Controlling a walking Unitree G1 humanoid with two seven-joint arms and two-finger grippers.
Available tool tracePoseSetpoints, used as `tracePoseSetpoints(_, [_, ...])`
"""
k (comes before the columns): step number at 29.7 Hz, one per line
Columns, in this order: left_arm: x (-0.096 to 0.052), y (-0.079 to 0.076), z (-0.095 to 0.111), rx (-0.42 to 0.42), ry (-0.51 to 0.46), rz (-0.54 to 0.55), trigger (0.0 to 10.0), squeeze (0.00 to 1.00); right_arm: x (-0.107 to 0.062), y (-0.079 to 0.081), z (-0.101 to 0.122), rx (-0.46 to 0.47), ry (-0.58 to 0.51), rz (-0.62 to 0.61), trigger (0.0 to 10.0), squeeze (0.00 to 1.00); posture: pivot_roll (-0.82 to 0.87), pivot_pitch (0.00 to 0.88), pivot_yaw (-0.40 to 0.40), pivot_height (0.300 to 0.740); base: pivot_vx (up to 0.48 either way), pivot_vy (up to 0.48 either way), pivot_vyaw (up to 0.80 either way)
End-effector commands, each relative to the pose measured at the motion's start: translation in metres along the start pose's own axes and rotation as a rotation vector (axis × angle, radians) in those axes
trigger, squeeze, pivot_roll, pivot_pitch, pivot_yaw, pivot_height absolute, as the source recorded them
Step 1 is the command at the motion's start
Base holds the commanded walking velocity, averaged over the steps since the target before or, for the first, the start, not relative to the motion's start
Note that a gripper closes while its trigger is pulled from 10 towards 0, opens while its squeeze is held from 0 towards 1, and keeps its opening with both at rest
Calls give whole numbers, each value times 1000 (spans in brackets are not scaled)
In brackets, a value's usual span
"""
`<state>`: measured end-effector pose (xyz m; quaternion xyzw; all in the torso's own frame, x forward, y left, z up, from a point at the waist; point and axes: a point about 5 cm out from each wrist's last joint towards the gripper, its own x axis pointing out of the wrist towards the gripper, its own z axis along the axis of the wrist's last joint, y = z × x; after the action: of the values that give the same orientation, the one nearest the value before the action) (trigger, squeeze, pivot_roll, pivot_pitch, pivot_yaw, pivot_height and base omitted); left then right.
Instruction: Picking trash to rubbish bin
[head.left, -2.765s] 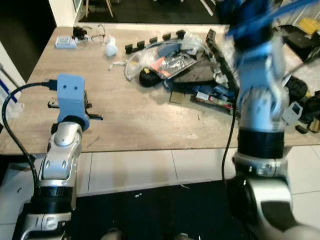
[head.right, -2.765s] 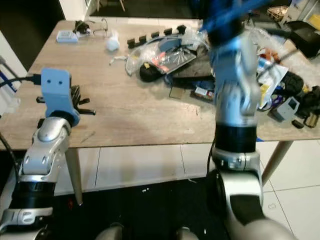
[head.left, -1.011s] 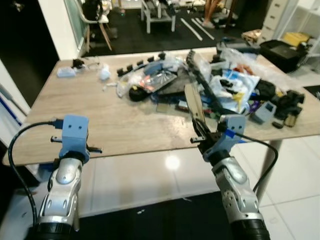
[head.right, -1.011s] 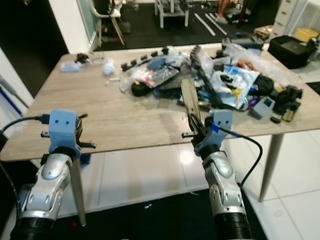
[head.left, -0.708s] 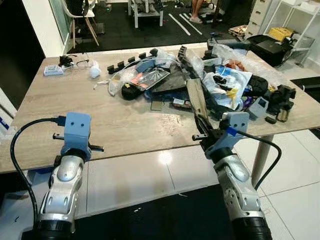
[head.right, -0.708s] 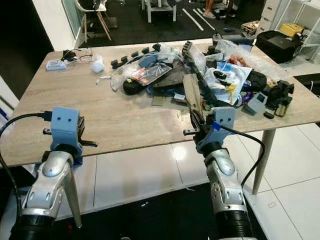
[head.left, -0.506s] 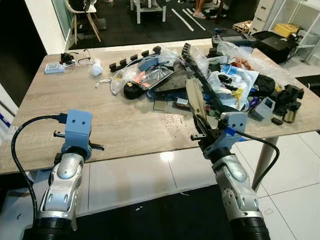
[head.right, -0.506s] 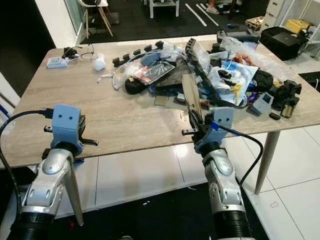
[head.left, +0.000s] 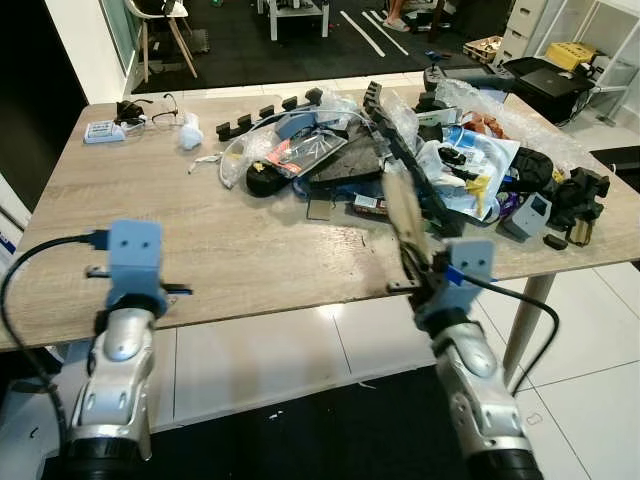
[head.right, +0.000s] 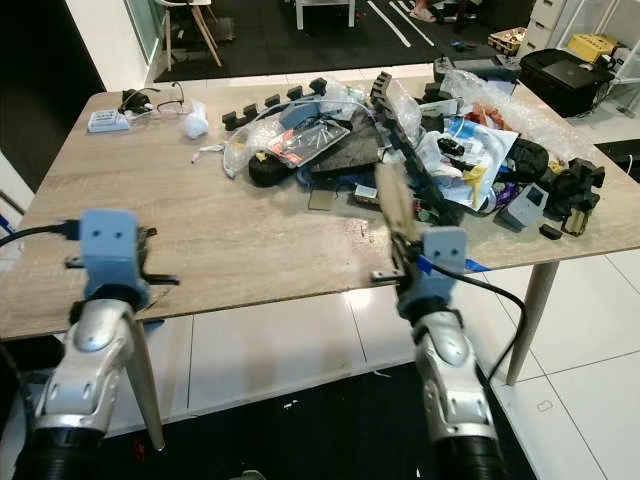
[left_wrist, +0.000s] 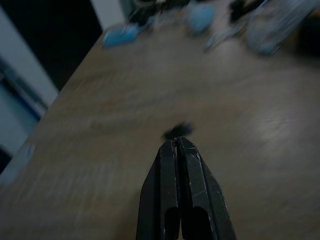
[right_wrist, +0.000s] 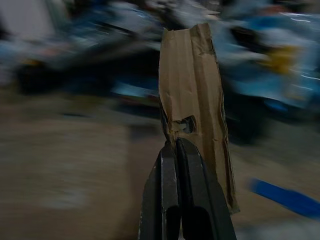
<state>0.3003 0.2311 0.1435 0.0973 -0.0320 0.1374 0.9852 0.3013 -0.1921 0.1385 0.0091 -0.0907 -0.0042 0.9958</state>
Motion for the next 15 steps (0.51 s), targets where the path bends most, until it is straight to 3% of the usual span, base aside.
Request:
tracePoseSetpoints(1, [-3,7,-7,16,21,18,10000,0,-8,-17,-4,-16,15,-84,10000,0,14,99,-14,740,0,0,0])
tracePoseSetpoints(2, [-5,7,-8,19,20,3,10000,0,-13,-28,-6,-9,35,-125,10000,0,14,99,-14,740,0,0,0])
tracePoseSetpoints(5, [-5,6,-8,14,18,-6,10000,0,-14,-27,-6,-7,41,-117,10000,0,14,99,-14,740,0,0,0])
tracePoseSetpoints(11, [-4,-9,-4,-3,-10,-70,10000,0,-12,-13,-5,-2,35,-51,10000,0,-3,93,-35,740,0,0,0])
tracePoseSetpoints(15, [-10,-29,-2,-49,-33,-166,10000,0,-6,-6,-2,6,12,-19,10000,0,-6,89,-37,740,0,0,0])
